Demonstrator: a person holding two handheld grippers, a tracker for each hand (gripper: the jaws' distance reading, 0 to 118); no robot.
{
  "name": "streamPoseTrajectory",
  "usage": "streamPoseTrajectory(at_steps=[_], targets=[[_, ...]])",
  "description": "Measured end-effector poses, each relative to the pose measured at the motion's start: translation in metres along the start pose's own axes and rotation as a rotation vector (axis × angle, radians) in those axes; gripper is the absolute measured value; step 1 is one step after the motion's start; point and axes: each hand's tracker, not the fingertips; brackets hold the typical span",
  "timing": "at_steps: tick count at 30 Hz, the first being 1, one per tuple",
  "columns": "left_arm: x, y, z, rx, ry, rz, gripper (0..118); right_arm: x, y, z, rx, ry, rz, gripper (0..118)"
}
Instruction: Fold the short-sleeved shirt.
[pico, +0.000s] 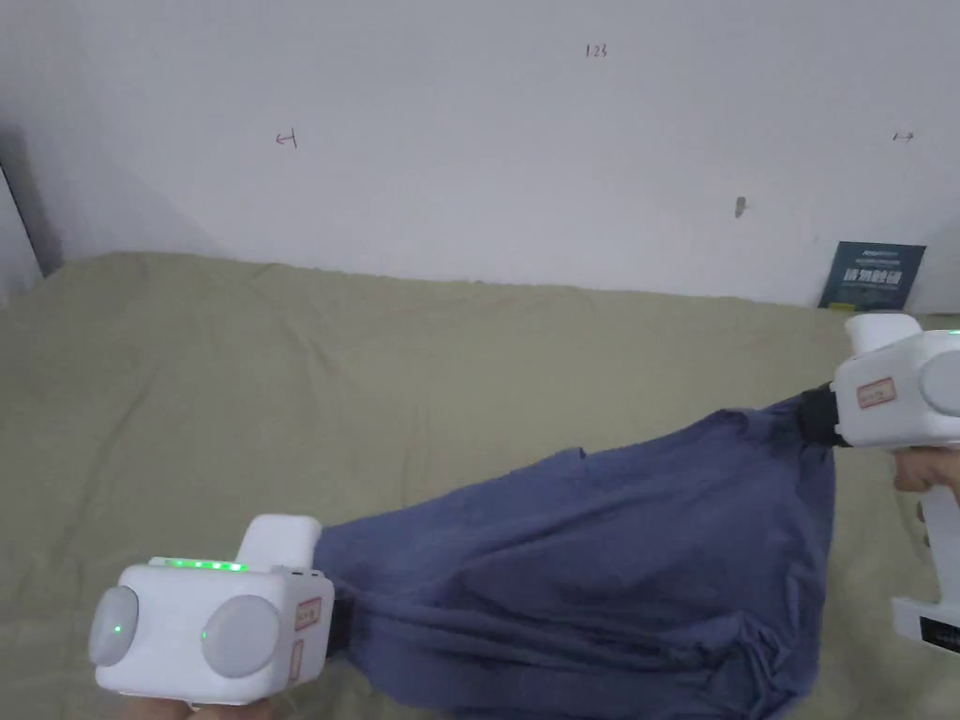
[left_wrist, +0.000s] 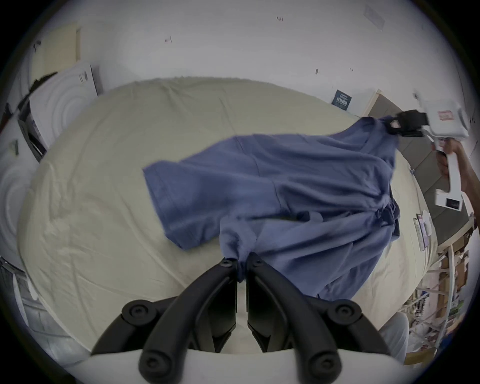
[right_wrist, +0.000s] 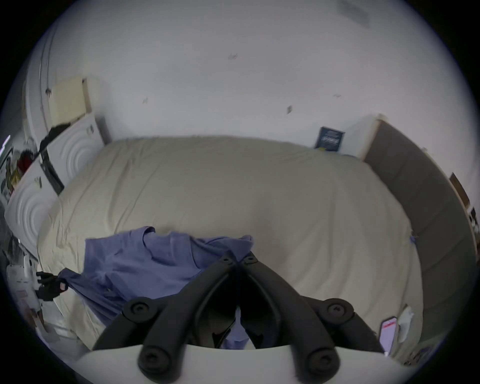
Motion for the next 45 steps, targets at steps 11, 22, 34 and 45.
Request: streamPoseTrajectory(at_steps=[11, 22, 34, 45], targets=[[-0.055, 0.079, 0.125, 0.252, 0.165, 0.078, 1, 0.101, -0.010, 0.184, 0.203, -0.083, -0.178, 2], [-0.044, 0.132, 0.221, 0.406, 0.201, 0.033, 1, 0.110, 0.006, 0.258, 0.314, -0.075, -0.221, 2], [-0.043, 0.195, 0.213, 0.429, 0.260, 0.057, 1, 0.098, 0.057, 0.249, 0.329, -0.096, -0.193, 2], [-0.044, 0.271, 0.172, 0.466, 0.332, 0.070, 1, 0.089, 0.137, 0.192, 0.334, -0.126, -0.152, 2]])
